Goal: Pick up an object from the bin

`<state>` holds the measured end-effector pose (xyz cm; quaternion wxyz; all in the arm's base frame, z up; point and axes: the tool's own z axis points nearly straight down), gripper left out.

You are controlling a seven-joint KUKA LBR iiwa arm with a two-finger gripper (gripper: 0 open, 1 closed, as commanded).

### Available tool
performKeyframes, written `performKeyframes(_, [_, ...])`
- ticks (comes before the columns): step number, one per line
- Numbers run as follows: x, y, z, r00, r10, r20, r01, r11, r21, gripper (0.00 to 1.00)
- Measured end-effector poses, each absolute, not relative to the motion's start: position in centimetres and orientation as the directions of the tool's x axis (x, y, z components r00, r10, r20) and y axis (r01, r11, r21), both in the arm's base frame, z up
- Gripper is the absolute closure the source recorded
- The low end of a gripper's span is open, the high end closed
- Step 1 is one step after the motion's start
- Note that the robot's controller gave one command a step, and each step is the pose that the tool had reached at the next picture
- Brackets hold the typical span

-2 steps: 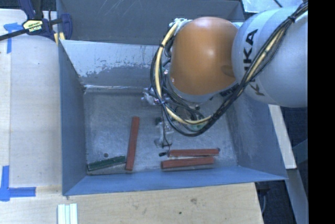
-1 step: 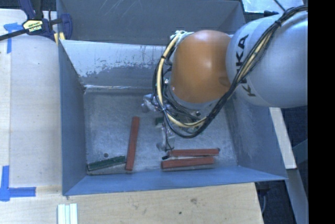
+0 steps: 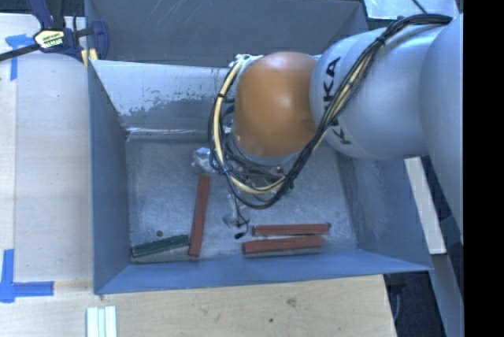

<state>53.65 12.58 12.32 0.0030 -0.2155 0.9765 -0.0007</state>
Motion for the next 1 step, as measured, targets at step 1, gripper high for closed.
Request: performKeyframes(1, [51.52, 15.13, 7.96, -0.765, -0.644, -0.002, -0.644, 0.765, 0.000, 1.00])
